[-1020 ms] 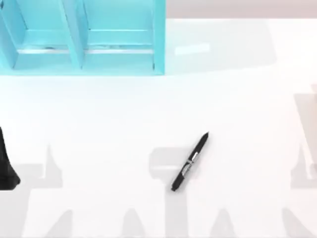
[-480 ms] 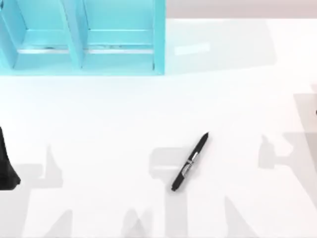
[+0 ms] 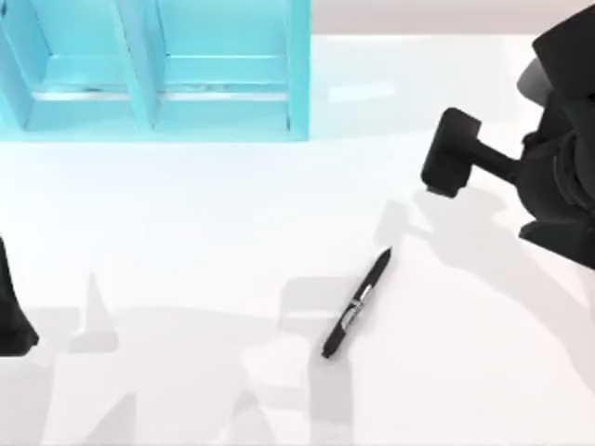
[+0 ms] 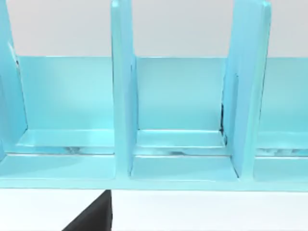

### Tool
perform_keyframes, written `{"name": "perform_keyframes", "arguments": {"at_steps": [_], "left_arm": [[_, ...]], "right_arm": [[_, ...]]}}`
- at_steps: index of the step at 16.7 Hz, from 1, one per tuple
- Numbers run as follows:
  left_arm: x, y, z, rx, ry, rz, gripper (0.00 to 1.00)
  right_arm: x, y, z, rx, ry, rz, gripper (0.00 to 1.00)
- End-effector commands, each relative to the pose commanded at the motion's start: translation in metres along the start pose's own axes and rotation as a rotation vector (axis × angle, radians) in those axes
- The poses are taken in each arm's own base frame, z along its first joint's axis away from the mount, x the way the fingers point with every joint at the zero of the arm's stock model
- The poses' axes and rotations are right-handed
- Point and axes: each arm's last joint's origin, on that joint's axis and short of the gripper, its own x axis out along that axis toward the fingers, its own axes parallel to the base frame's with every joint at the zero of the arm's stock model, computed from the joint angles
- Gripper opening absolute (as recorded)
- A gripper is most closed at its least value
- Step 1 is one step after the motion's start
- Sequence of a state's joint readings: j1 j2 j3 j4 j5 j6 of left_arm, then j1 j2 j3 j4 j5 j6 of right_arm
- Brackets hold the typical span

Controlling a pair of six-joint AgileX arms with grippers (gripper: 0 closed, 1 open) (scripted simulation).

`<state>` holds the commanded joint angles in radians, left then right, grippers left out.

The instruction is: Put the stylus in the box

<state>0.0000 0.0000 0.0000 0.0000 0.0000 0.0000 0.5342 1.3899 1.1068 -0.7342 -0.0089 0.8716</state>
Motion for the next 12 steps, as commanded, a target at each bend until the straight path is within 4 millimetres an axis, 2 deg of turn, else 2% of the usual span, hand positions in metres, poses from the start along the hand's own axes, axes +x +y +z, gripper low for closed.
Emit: {"name": "perform_keyframes", "arguments": {"at_steps": [3,7,10,12], "left_arm": [[0.000,0.000,0.000,0.000,0.000,0.000,1.00],[0.000,0.000,0.000,0.000,0.000,0.000,1.00],[0.000,0.000,0.000,0.000,0.000,0.000,1.00],[0.000,0.000,0.000,0.000,0.000,0.000,1.00]], "right_arm": [[0.050,0.040,0.007,0.093,0.149,-0.151,1.00],[0.107,0.069,0.005,0.182,0.258,-0.311,1.00],[0.129,0.077,0.003,0.215,0.289,-0.368,1.00],[0.131,0.078,0.003,0.219,0.292,-0.374,1.00]]}}
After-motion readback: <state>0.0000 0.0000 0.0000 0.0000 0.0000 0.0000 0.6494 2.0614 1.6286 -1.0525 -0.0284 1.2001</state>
